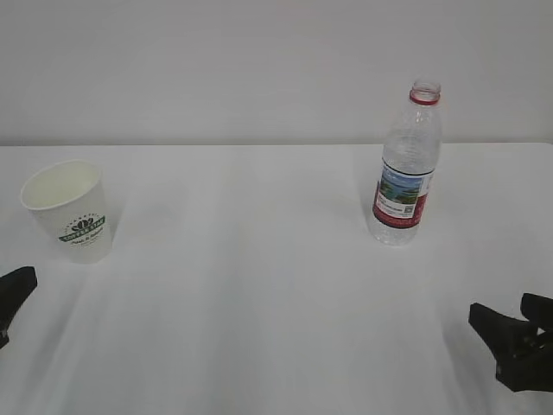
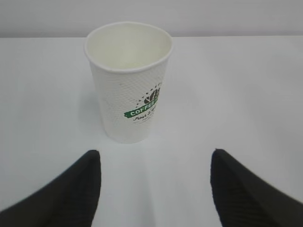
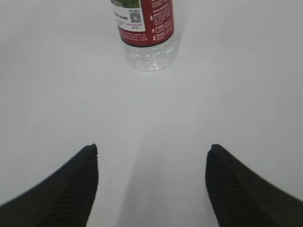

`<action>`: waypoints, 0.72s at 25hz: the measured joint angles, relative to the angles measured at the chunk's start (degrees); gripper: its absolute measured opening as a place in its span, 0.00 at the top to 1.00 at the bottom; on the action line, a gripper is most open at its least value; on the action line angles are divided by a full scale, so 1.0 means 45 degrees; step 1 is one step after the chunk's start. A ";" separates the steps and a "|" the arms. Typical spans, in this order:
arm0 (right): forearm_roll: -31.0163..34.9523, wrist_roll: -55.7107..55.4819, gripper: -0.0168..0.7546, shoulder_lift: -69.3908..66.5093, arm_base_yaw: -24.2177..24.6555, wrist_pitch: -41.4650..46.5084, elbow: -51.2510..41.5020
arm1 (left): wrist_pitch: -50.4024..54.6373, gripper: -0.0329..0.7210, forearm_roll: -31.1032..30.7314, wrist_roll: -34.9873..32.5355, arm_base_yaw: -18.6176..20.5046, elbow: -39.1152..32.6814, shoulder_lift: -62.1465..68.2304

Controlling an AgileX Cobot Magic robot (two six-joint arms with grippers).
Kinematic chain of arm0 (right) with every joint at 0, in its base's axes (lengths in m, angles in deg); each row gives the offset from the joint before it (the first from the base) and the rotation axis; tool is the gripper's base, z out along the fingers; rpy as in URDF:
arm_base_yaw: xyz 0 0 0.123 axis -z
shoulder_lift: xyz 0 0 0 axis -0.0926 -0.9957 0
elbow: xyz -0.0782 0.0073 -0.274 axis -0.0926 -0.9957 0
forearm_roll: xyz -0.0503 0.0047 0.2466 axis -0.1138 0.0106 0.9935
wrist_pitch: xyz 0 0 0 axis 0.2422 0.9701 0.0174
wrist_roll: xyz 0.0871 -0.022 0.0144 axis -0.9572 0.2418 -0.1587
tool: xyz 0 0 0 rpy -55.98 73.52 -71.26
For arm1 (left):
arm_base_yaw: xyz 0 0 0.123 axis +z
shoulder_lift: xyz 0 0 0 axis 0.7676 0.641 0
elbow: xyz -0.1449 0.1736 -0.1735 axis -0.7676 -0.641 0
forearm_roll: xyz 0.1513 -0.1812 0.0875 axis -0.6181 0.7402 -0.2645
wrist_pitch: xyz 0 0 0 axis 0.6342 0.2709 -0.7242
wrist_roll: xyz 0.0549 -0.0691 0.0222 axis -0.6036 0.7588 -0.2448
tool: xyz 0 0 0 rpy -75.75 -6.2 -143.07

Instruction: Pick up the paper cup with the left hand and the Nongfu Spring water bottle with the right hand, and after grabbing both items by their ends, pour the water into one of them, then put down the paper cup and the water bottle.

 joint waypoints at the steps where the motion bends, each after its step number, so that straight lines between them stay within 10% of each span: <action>1: -0.0145 0.0000 0.29 0.0000 0.0000 -0.0028 0.0000 | -0.0054 0.26 -0.0069 0.0000 0.0000 0.0000 0.0000; 18: -0.0444 0.0000 0.29 0.0000 0.0000 -0.0124 0.0000 | -0.1731 0.26 -0.0126 0.0193 0.0000 0.0000 0.2663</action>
